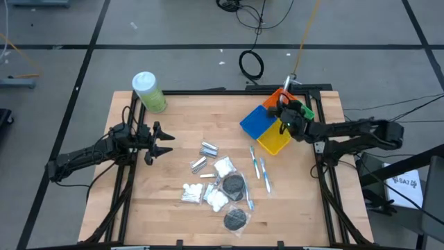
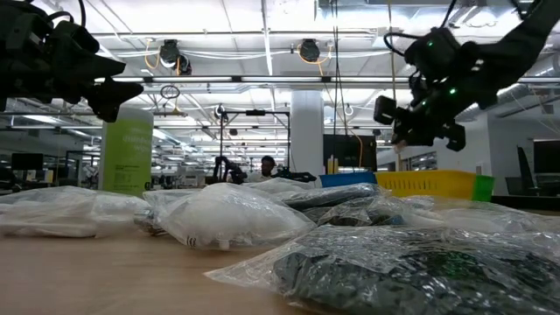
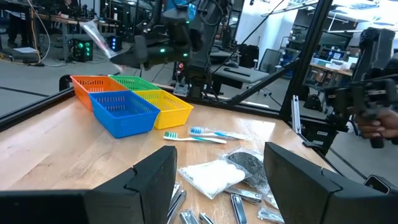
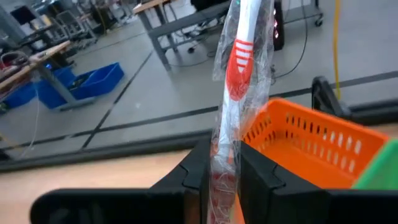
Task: Pick & Place Travel size toiletries
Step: Put the red toothbrush into the orange bin
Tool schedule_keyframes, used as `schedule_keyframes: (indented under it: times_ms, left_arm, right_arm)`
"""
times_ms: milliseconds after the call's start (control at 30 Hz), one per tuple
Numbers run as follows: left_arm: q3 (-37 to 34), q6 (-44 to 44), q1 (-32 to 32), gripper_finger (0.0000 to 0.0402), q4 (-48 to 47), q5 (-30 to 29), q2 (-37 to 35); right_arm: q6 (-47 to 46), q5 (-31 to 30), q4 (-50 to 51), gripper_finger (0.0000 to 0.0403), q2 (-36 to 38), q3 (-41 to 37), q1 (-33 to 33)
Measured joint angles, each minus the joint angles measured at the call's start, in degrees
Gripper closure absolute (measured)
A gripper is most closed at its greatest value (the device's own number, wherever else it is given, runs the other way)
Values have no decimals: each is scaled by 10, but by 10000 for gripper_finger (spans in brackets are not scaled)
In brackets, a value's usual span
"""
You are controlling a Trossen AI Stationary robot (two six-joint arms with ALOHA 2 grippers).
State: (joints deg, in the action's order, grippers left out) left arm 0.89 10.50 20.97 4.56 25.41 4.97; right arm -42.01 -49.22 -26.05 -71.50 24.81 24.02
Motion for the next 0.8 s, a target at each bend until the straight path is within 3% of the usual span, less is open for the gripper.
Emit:
schedule_keyframes:
  times_ms: [233,500,800]
  left_arm:
    - [0,0,0,163,0,0,0]
    - [0,0,0,163,0,0,0]
    - [0,0,0,163,0,0,0]
  right_arm:
    - [43,45,-7,357,-82,45,53]
    - [96,41,0,346,-94,55,56]
    - [81,-16,62,323,-94,54,56]
